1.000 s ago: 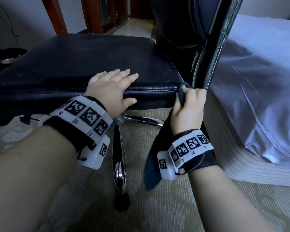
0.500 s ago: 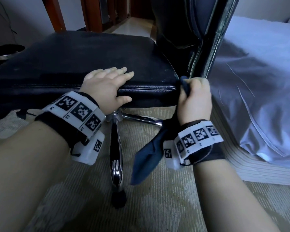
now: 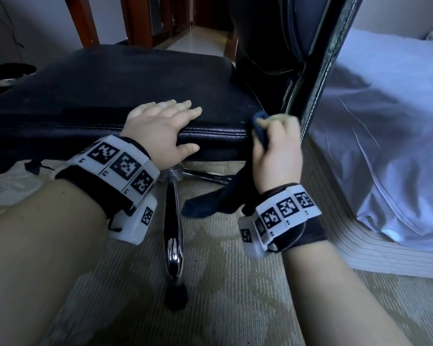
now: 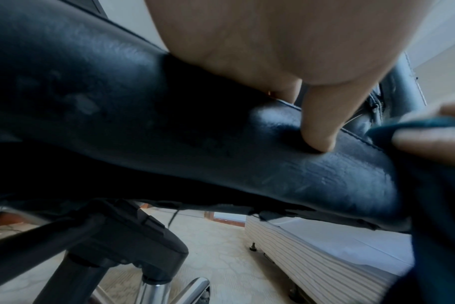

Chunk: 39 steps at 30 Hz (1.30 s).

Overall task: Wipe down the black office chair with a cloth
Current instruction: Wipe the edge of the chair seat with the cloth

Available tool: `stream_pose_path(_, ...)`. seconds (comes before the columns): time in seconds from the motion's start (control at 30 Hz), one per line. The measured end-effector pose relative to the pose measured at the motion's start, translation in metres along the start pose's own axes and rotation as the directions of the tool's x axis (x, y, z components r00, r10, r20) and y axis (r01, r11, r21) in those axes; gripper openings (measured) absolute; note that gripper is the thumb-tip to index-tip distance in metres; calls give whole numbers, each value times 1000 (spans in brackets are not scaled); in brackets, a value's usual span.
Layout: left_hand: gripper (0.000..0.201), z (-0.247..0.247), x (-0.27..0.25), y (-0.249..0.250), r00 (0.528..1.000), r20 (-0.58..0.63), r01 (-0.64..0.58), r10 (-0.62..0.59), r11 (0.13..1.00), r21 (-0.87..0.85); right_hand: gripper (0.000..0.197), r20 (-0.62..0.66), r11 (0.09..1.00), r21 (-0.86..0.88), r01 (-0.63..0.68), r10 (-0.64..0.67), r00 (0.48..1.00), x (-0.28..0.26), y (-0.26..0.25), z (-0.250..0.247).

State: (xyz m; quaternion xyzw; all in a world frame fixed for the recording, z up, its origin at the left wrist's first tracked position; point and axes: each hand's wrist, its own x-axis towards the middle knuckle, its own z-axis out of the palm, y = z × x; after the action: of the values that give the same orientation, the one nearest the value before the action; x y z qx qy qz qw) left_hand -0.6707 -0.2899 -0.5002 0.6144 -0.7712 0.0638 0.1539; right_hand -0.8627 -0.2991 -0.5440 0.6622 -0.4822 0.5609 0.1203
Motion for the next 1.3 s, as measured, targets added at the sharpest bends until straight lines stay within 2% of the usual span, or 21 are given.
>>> stream_pose_path(0.07,64,0,0,1,1000,5,6,-6,1000,-8,10,83,998,-40,37,-34,996,-15,-6,5)
stream_pose_path(0.17,65,-6,1,2,999,50,14,-13,1000,-19,11,147,999,30,27,-31,989,-20,-11,5)
stream_pose_path(0.27,67,-13,1,8,990,127,54,-55,999,7,14,113,996,85,31,-40,993,-4,-3,-16)
stream_pose_path(0.37,67,-17,5,25,992,84,97,-98,995,11,21,-1,995,51,86,-86,996,13,14,-46)
stream_pose_path(0.43,61,-18,12,42,999,15,40,-39,997,-59,26,-70,995,54,84,-80,994,23,29,-63)
stream_pose_path(0.5,62,-14,21,60,998,8,-56,57,994,-96,32,-91,992,65,110,-104,990,32,42,-73)
stream_pose_path(0.6,68,2,30,76,989,76,-126,128,991,-40,29,-16,972,34,233,-233,972,37,52,-71)
stream_pose_path(0.7,65,20,31,76,990,27,-139,138,989,42,25,97,955,-26,294,-290,952,30,60,-54)
stream_pose_path(0.8,62,21,31,75,991,-10,-133,133,991,-20,18,126,966,-79,245,-234,964,5,74,-44)
stream_pose_path(0.93,60,24,34,78,992,-22,-125,124,992,-16,23,159,982,-74,171,-158,975,-29,92,-42)
stream_pose_path(1.03,60,28,34,80,991,-38,-127,126,992,-20,31,109,979,-55,197,-190,976,-17,88,-49)
stream_pose_path(1.13,60,28,36,78,987,-71,-142,141,990,-9,27,20,978,-25,206,-205,978,6,79,-50)
stream_pose_path(1.2,60,26,35,77,990,-37,-138,138,990,0,25,54,976,-51,210,-207,977,3,78,-46)
stream_pose_path(1.3,60,27,34,77,990,-27,-138,138,990,12,15,131,991,-55,120,-112,985,-19,86,-41)
